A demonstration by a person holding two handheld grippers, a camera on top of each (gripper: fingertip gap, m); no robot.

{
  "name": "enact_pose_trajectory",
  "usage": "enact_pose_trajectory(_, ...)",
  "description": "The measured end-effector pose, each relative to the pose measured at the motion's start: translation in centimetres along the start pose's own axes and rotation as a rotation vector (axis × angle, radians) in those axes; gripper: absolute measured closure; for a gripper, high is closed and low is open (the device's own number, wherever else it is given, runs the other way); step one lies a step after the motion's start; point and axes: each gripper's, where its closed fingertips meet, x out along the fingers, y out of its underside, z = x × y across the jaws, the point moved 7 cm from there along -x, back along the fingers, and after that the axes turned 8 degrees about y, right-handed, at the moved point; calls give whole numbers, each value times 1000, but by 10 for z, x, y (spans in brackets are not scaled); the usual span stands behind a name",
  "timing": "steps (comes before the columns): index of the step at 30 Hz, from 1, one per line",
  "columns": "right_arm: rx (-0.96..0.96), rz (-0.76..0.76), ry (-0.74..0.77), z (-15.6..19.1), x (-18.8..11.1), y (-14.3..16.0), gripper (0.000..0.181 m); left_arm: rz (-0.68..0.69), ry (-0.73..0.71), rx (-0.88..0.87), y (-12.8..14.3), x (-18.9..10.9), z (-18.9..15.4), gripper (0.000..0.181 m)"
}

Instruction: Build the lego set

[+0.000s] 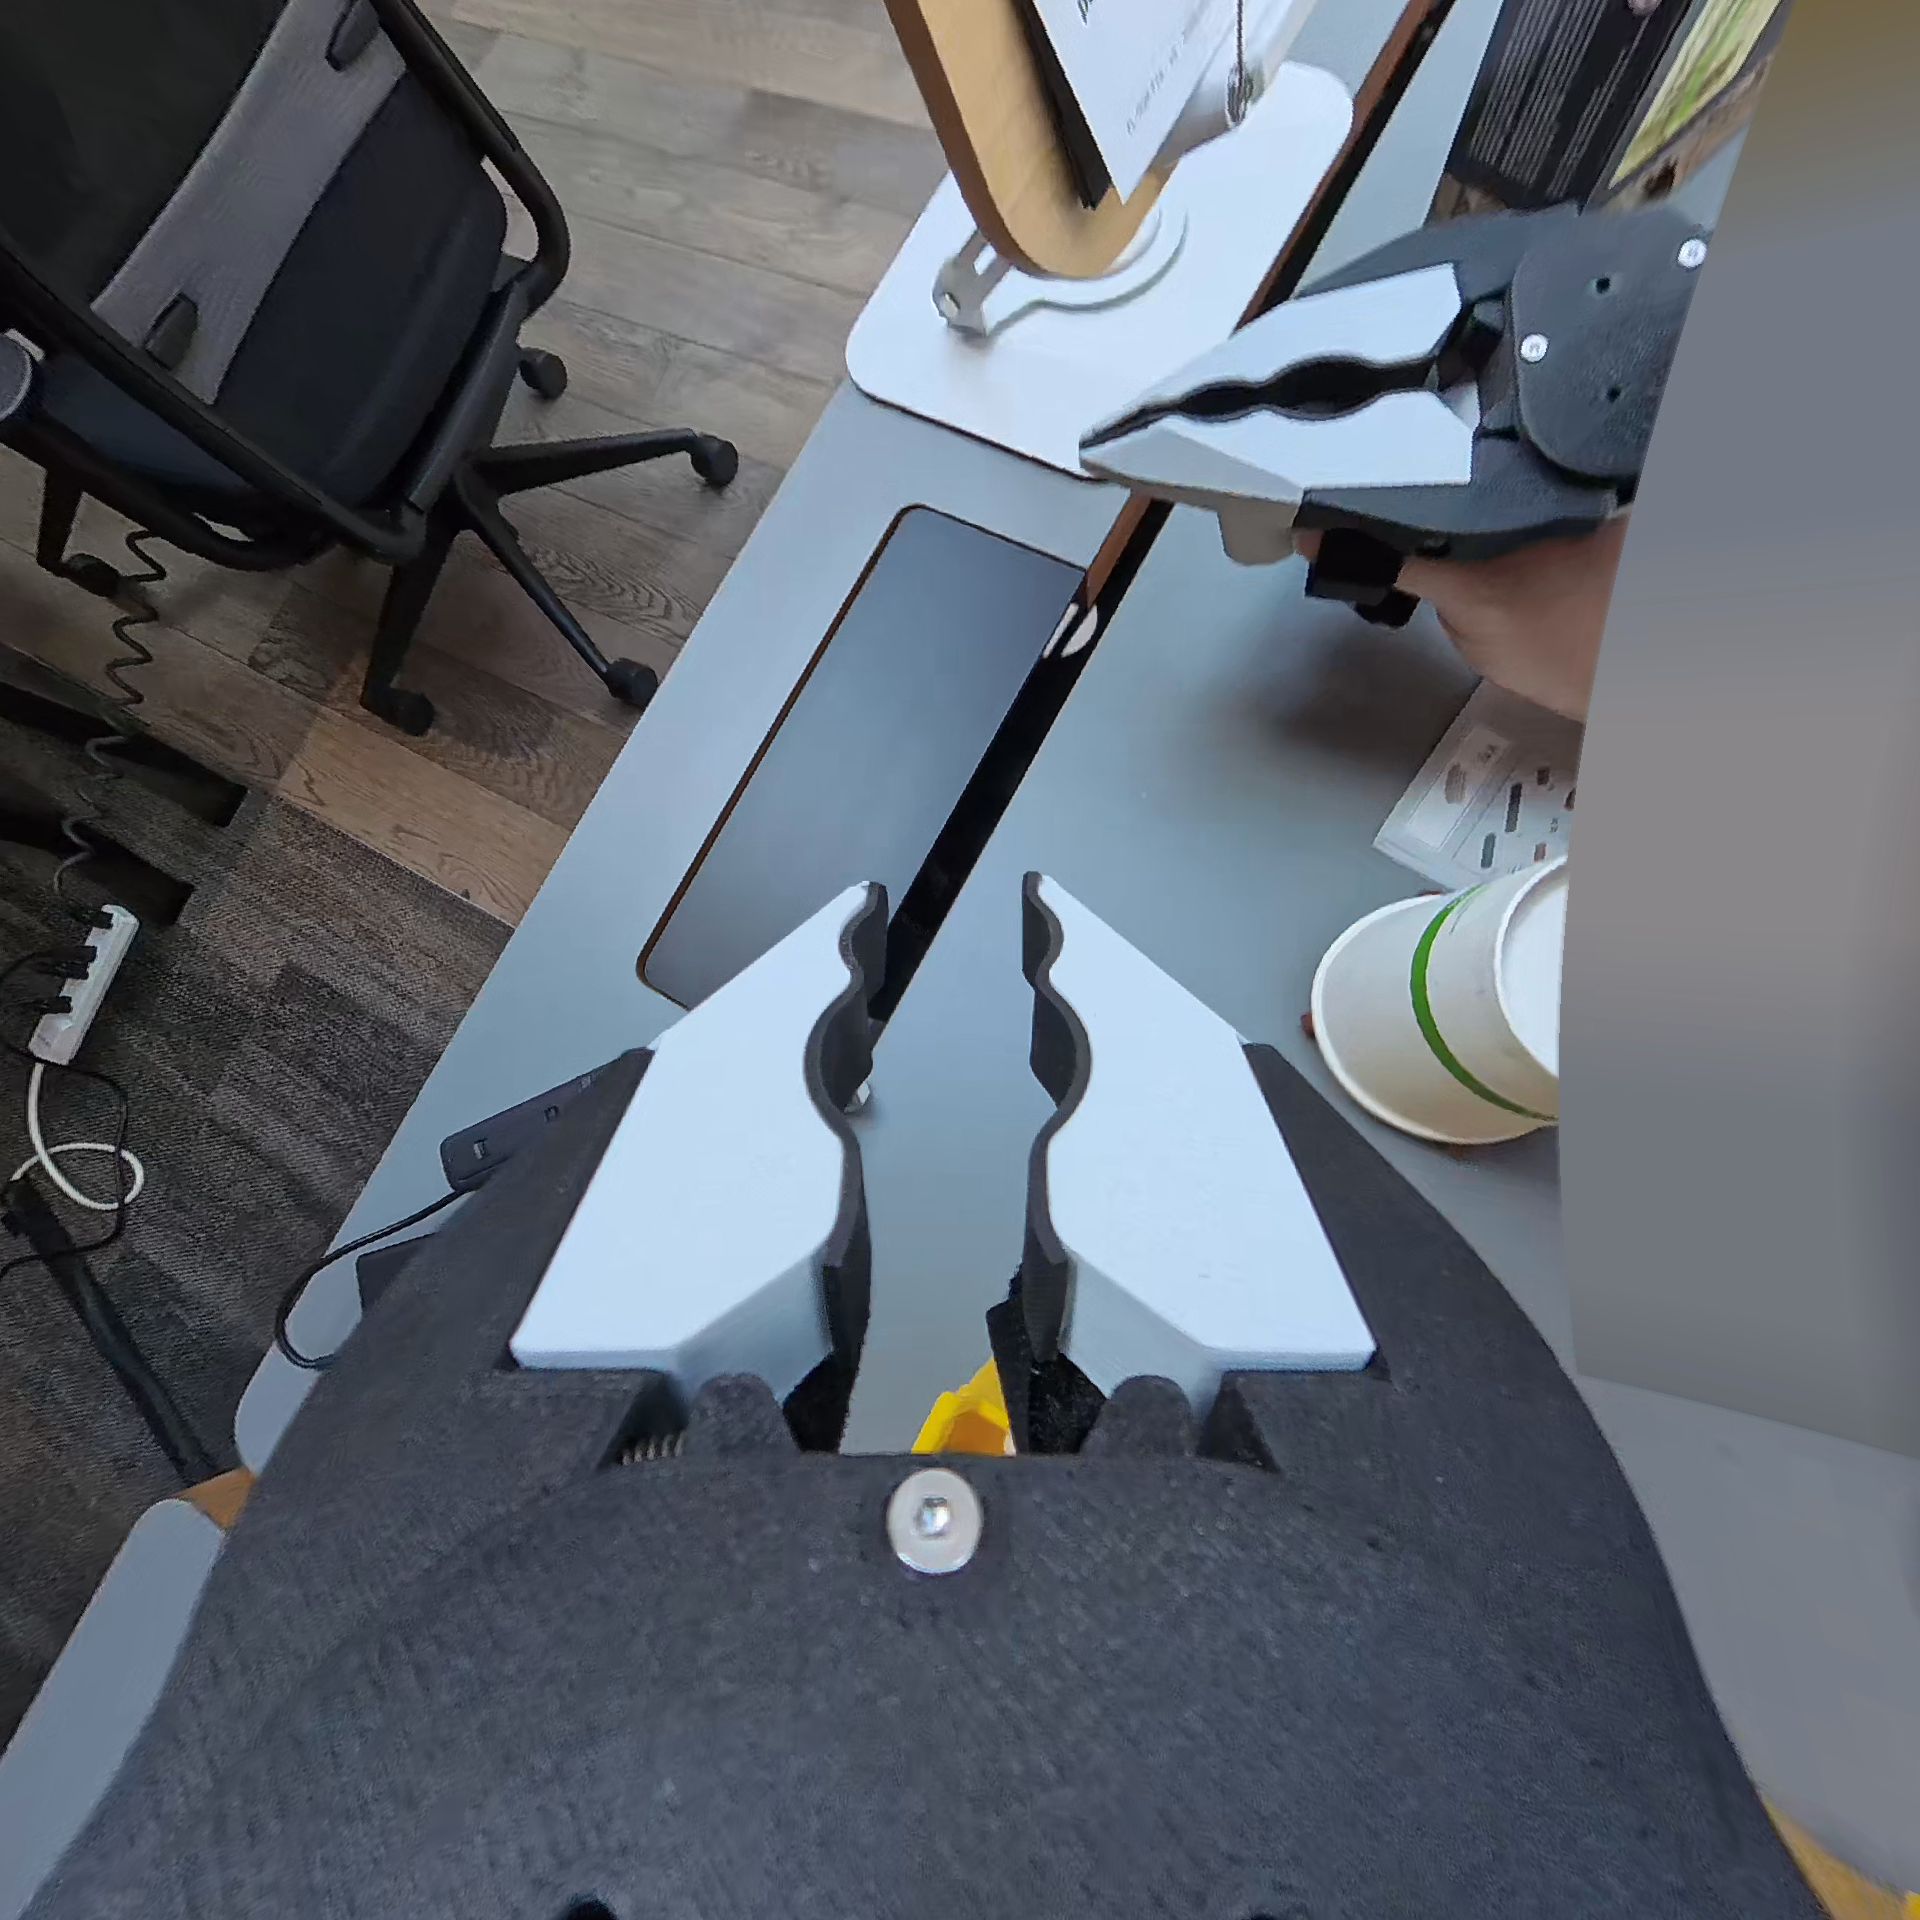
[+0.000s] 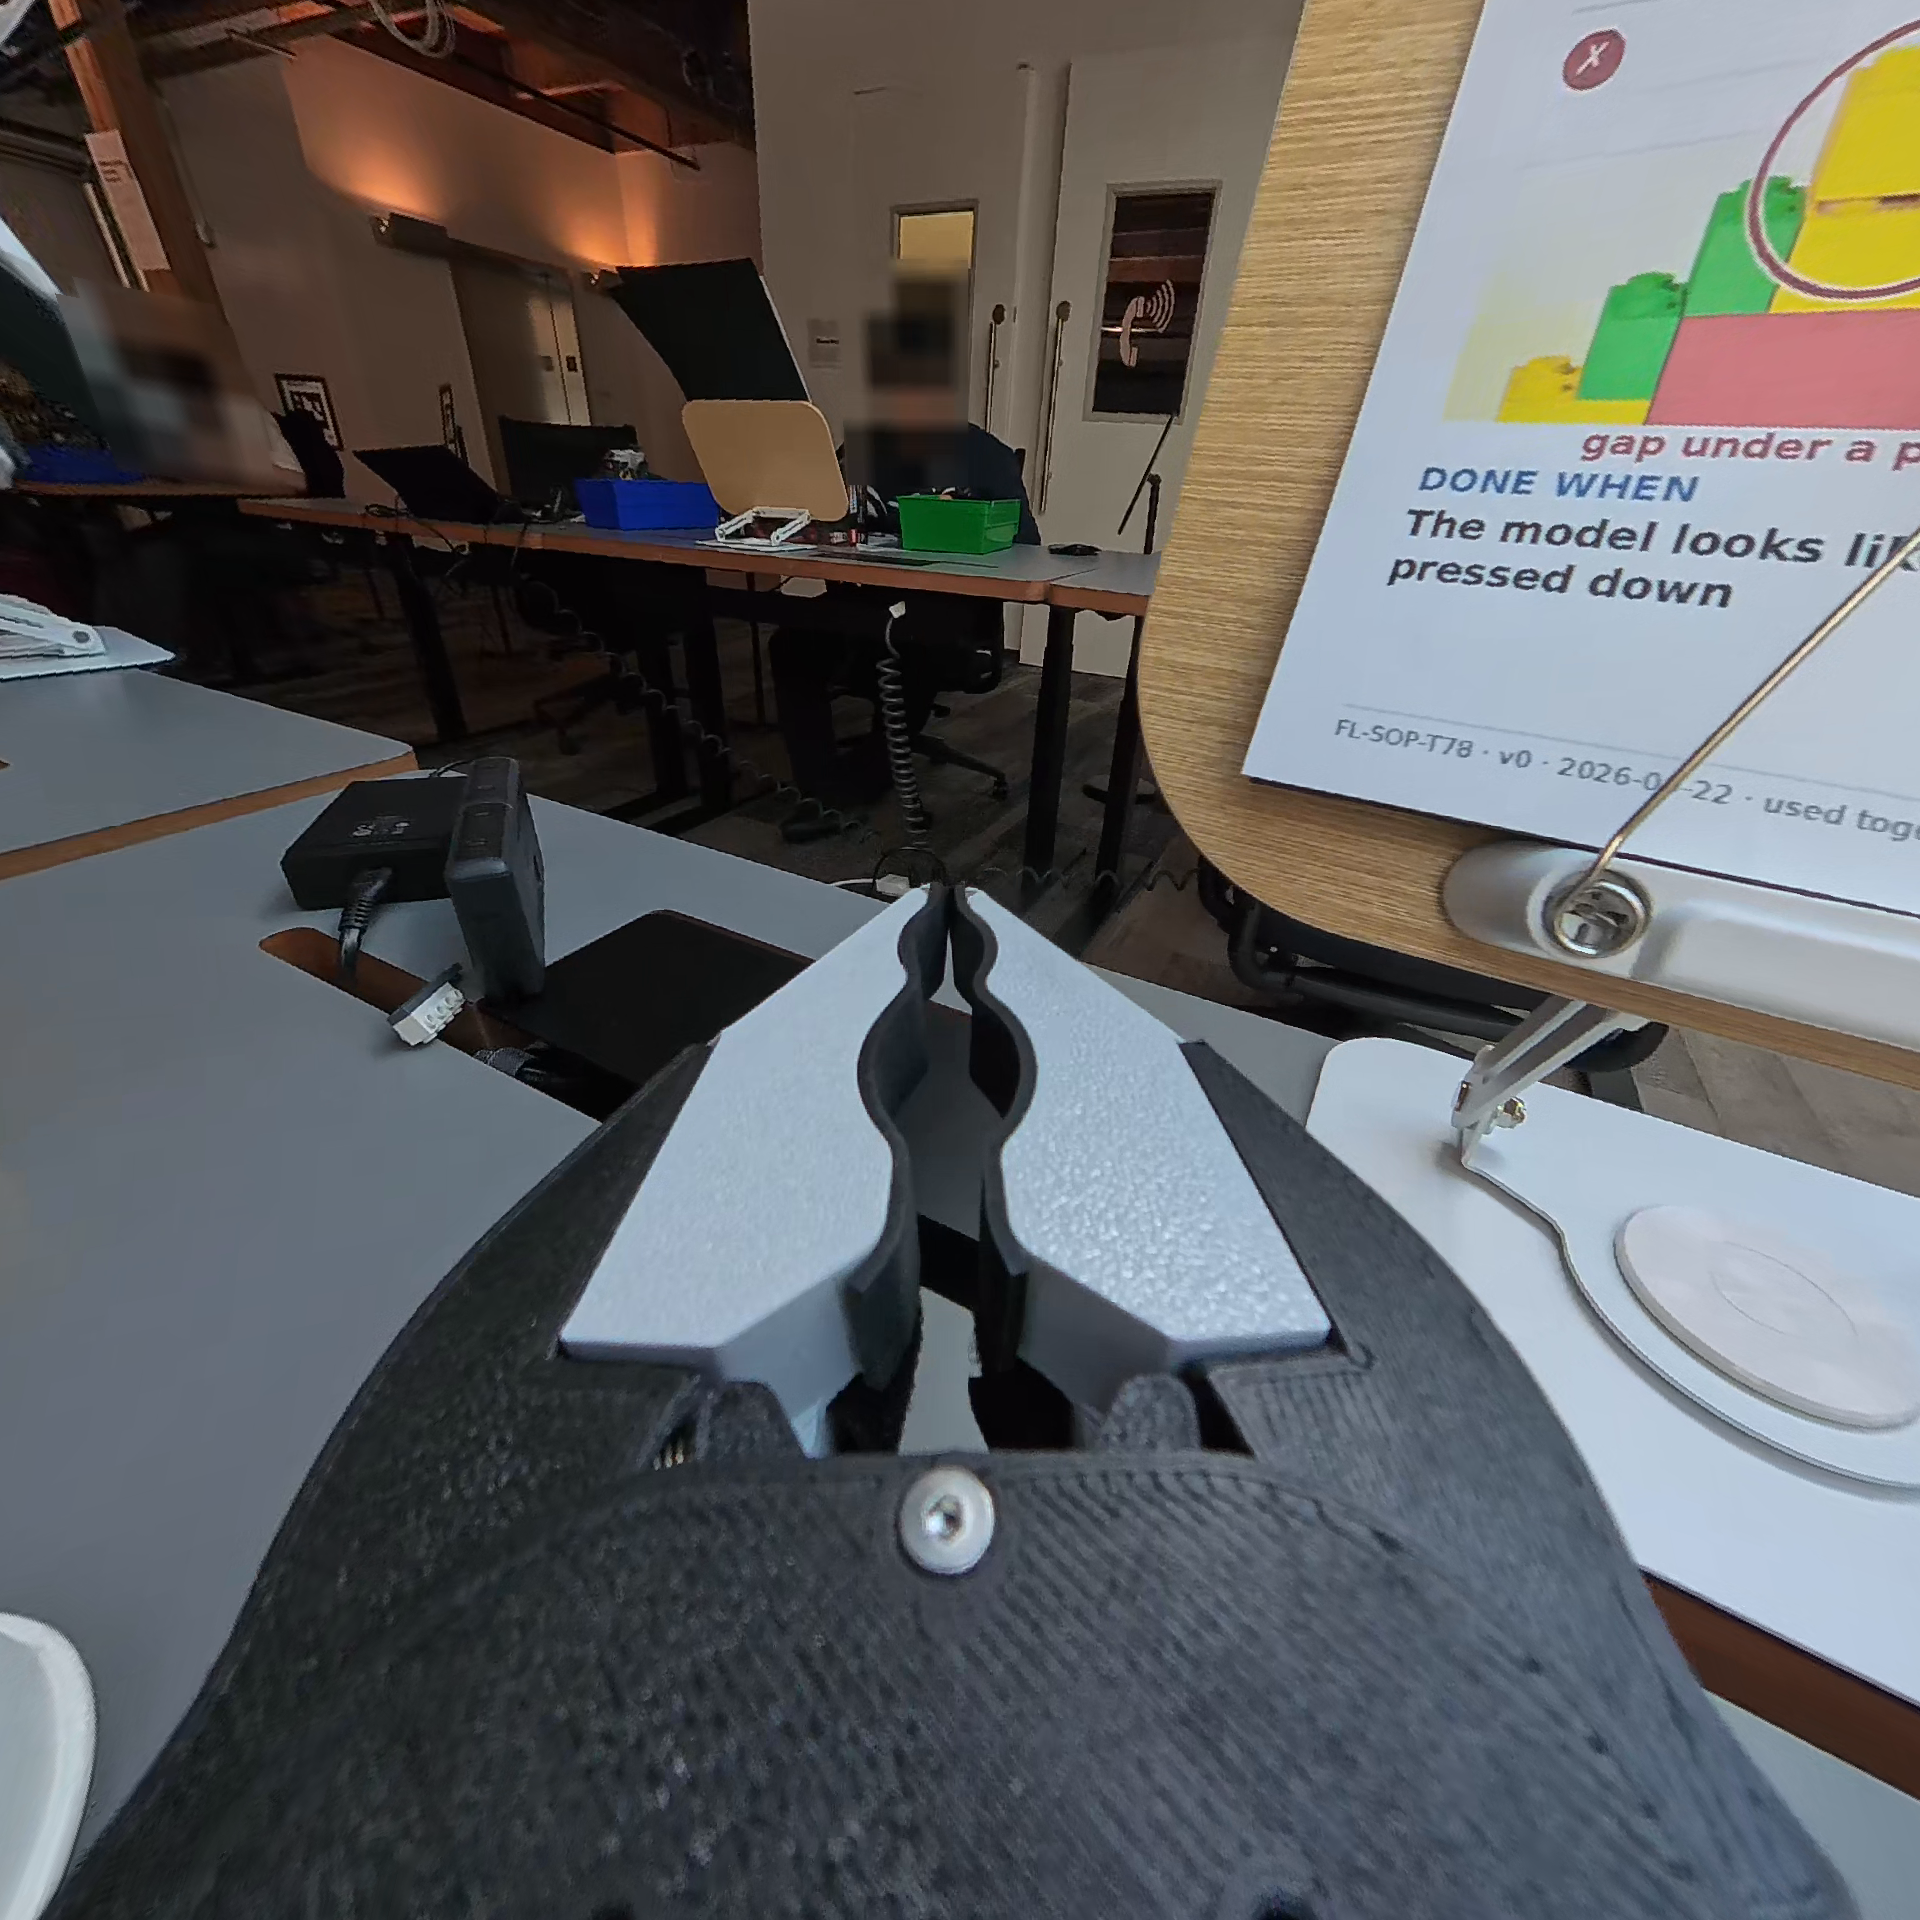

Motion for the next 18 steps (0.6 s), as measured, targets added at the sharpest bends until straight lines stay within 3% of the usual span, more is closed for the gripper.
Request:
enact_pose_trajectory(6, 3, -19, 33, -11, -2, -2, 181, 227, 19, 141, -3, 14, -1, 159)
enact_pose_trajectory(9, 30, -34, 43, -16, -3, -3, 181, 404, 42, 198, 1, 27, 7, 159)
enact_pose_trajectory(11, 41, -28, 49, -20, -3, -3, 181, 563, 30, 315, 13, 38, 18, 164)
enact_pose_trajectory(16, 81, -34, 44, -24, -2, -3, 181, 884, 98, 714, 57, 68, 46, 154)
enact_pose_trajectory(18, 87, -27, 42, -25, 0, -2, 181, 937, 110, 840, 68, 76, 58, 155)
